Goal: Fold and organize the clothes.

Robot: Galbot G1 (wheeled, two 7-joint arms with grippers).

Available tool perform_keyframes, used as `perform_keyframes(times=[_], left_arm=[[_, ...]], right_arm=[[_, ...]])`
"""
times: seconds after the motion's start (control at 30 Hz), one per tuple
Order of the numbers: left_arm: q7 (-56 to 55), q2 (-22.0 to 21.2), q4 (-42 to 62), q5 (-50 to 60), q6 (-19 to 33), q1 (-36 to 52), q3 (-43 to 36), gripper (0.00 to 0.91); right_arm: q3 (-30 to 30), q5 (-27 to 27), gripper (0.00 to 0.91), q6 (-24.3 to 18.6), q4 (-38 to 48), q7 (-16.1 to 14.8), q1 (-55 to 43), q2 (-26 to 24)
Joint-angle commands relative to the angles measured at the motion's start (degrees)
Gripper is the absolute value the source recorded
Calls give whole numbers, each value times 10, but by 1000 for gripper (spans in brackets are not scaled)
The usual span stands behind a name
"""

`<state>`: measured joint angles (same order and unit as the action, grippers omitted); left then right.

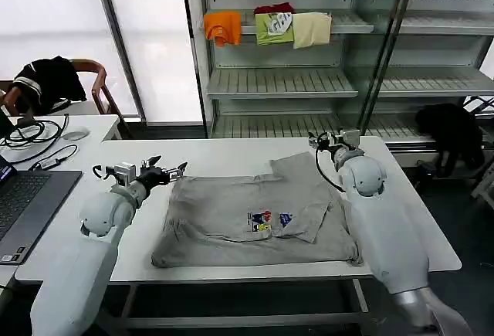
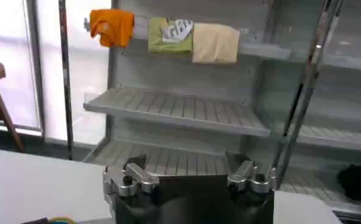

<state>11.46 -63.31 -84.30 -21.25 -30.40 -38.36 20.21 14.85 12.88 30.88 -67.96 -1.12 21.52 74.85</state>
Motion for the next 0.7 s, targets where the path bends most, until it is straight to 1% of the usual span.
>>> perform_keyframes(times=[0.03, 0.17, 0.27, 0.37, 0.5, 0.7], left_arm=[[19, -33, 127, 28, 6, 63, -23, 907], [18, -39, 137, 37, 5, 60, -22, 907], [18, -41, 141, 41, 5, 56, -21, 907], [18, -40, 142, 42, 6, 55, -20, 907], [17, -40, 150, 44, 6, 58, -20, 907], [14, -40, 144, 50, -8, 55, -26, 907]], right_arm=[[-5, -50, 907, -25, 147, -45, -47, 39], [-4, -57, 907, -33, 169, -43, -50, 53], [0, -57, 907, -33, 182, -34, -52, 62], [5, -53, 907, -39, 197, -17, -54, 71], [3, -54, 907, -42, 205, -16, -53, 73], [2, -56, 907, -43, 212, -16, -55, 78]])
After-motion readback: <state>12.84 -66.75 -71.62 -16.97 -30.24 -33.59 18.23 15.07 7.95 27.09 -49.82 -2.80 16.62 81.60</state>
